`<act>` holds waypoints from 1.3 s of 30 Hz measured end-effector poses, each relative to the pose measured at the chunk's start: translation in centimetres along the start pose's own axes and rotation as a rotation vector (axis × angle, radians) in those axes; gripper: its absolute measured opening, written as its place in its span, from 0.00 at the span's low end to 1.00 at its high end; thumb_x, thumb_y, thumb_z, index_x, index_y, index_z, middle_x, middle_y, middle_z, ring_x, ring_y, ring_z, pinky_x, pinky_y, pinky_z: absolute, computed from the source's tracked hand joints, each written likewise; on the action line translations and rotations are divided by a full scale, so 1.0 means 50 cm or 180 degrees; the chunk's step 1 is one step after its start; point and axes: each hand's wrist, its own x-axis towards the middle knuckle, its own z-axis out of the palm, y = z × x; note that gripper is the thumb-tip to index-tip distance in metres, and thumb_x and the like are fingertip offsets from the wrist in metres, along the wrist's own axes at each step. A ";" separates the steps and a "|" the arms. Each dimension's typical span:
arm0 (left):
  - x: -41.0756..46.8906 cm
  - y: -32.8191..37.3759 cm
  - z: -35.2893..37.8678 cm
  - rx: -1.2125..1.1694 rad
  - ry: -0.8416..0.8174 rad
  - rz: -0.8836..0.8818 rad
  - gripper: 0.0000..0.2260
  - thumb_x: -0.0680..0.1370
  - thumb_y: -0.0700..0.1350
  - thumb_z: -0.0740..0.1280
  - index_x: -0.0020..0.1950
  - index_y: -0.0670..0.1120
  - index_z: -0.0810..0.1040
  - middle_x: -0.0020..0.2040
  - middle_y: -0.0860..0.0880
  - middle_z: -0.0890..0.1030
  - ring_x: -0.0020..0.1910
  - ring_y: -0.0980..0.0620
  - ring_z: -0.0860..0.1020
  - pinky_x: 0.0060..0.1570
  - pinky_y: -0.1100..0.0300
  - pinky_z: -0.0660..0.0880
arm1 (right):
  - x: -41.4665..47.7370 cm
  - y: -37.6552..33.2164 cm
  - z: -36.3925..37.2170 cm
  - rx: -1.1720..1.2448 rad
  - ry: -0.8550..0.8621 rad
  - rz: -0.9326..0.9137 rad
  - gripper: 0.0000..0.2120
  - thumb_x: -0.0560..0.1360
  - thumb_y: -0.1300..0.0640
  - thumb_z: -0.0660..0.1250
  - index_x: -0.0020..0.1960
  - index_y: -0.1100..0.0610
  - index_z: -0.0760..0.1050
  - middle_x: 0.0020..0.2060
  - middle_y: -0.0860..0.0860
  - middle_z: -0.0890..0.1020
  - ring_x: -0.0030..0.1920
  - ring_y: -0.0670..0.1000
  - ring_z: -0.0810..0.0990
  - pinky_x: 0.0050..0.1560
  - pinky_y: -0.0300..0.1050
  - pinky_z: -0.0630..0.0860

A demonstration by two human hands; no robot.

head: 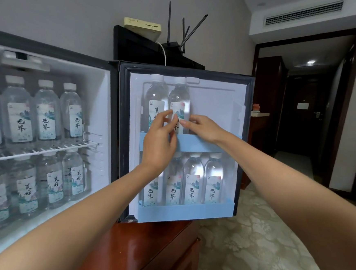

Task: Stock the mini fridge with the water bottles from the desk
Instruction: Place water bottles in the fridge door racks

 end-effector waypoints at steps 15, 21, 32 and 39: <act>-0.029 -0.004 -0.030 0.0165 -0.0467 -0.0175 0.23 0.77 0.30 0.58 0.72 0.42 0.70 0.72 0.48 0.69 0.67 0.49 0.73 0.61 0.71 0.64 | -0.035 0.036 0.073 -0.1651 0.0764 -0.0015 0.25 0.82 0.40 0.52 0.65 0.60 0.68 0.55 0.55 0.81 0.61 0.57 0.75 0.70 0.49 0.57; -0.090 -0.029 -0.107 0.0482 -0.0830 -0.0092 0.24 0.78 0.32 0.59 0.74 0.44 0.67 0.75 0.50 0.66 0.73 0.53 0.65 0.68 0.67 0.61 | -0.108 0.043 0.173 -0.1868 0.1200 -0.0064 0.35 0.82 0.40 0.49 0.79 0.56 0.40 0.79 0.54 0.44 0.78 0.53 0.39 0.76 0.52 0.34; -0.265 -0.072 -0.357 0.0924 -0.0934 -0.0459 0.24 0.77 0.34 0.61 0.72 0.49 0.70 0.65 0.51 0.74 0.61 0.52 0.73 0.54 0.66 0.68 | -0.215 -0.110 0.438 -0.0938 0.0614 -0.0676 0.29 0.83 0.46 0.52 0.80 0.51 0.47 0.79 0.51 0.49 0.79 0.51 0.45 0.76 0.49 0.40; -0.514 -0.101 -0.694 0.1680 -0.0700 -0.1388 0.21 0.75 0.33 0.64 0.67 0.48 0.76 0.55 0.52 0.78 0.51 0.53 0.77 0.53 0.66 0.70 | -0.340 -0.328 0.695 0.0379 -0.0584 -0.1358 0.20 0.82 0.52 0.58 0.72 0.54 0.67 0.66 0.50 0.74 0.67 0.51 0.70 0.65 0.45 0.66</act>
